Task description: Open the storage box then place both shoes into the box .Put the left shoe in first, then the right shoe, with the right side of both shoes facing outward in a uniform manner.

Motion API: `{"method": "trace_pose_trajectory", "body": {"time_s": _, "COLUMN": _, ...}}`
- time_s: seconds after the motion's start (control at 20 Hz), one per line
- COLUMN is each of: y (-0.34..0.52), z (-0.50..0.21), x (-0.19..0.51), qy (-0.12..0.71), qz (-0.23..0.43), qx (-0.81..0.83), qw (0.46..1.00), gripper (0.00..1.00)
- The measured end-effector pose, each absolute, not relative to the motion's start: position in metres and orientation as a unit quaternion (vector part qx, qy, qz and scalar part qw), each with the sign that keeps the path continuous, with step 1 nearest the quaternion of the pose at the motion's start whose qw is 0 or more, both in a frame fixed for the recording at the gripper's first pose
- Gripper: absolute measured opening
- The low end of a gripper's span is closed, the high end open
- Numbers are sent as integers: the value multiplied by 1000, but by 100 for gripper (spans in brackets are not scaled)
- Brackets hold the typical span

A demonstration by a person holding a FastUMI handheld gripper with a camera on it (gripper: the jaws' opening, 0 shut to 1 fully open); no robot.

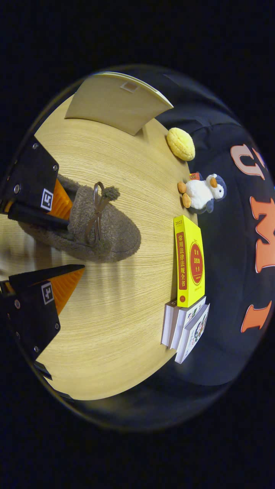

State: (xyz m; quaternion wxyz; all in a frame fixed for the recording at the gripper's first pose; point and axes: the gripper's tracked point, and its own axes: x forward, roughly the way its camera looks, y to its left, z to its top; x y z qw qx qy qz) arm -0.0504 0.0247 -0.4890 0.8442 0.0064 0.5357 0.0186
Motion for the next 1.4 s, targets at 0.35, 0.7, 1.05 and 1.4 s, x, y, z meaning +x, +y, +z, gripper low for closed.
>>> {"method": "trace_pose_trajectory", "body": {"time_s": 0.35, "y": 24, "z": -491, "x": -52, "qy": 544, "qz": -3, "qx": 19, "qw": 839, "gripper": 6}}
{"method": "trace_pose_trajectory", "body": {"time_s": 0.7, "y": 61, "z": -425, "x": -34, "qy": 528, "qz": 9, "qx": 39, "qw": 848, "gripper": 4}}
{"method": "trace_pose_trajectory", "body": {"time_s": 1.05, "y": 132, "z": -350, "x": -10, "qy": 498, "qz": 39, "qx": 61, "qw": 864, "gripper": 4}}
{"method": "trace_pose_trajectory", "body": {"time_s": 1.4, "y": 224, "z": -304, "x": -3, "qy": 496, "qz": 72, "qx": 71, "qw": 862, "gripper": 4}}
